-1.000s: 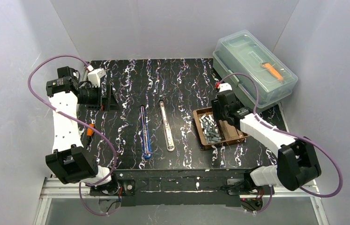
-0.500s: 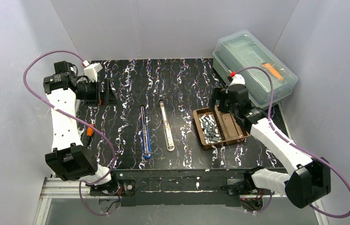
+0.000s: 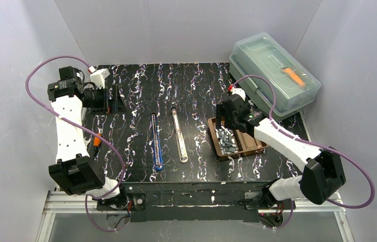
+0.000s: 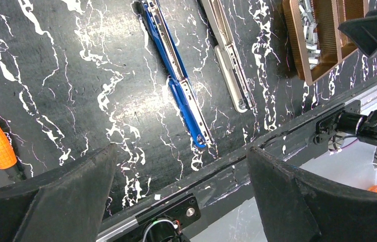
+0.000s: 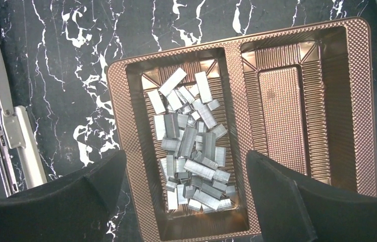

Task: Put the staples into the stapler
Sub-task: Pick up the staple from the staple box, then place the staple at the center of the board.

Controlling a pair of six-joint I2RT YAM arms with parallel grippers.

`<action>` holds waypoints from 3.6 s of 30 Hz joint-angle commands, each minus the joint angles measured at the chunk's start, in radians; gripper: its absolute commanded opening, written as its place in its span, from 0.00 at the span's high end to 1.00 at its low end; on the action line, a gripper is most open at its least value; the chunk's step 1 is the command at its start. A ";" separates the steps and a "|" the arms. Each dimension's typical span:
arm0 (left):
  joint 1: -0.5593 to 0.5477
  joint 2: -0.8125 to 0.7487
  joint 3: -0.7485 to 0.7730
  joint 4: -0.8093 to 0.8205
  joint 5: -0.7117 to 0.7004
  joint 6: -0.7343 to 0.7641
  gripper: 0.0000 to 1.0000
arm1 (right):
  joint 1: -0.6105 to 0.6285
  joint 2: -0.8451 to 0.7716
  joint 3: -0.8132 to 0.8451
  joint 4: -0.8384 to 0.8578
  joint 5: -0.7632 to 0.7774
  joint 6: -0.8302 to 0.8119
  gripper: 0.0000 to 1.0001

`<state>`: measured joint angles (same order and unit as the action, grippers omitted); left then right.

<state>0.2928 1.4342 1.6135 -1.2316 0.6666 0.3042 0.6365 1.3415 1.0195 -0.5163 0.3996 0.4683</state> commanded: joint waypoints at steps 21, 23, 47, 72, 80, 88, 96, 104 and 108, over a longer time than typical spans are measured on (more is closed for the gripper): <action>-0.016 0.023 0.045 -0.049 0.045 -0.024 0.01 | 0.076 0.127 -0.002 -0.010 0.124 0.123 0.40; -0.023 0.027 0.052 -0.049 0.042 -0.022 0.01 | 0.075 0.124 -0.023 0.000 0.127 0.125 0.40; -0.164 0.019 0.019 -0.035 -0.031 -0.041 0.01 | 0.047 0.161 -0.212 0.126 0.077 0.178 0.44; -0.164 0.024 0.021 -0.045 -0.026 -0.016 0.01 | 0.041 0.020 -0.248 0.119 0.147 0.183 0.74; -0.165 0.020 0.038 -0.053 -0.023 -0.013 0.01 | 0.046 -0.007 -0.195 0.098 0.098 0.167 0.74; -0.164 0.022 0.037 -0.053 -0.024 -0.021 0.01 | 0.140 0.047 -0.037 0.068 0.089 0.182 0.73; -0.165 0.017 0.037 -0.054 -0.048 -0.022 0.01 | 0.296 0.206 0.075 0.053 0.147 0.275 0.73; -0.165 0.014 0.040 -0.058 -0.052 -0.017 0.01 | 0.366 0.331 0.086 0.076 0.201 0.362 0.74; -0.164 0.010 0.039 -0.059 -0.053 -0.012 0.01 | 0.368 0.346 0.055 0.119 0.178 0.376 0.72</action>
<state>0.1333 1.4666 1.6299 -1.2594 0.6109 0.2775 1.0016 1.6882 1.0718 -0.4427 0.5476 0.7940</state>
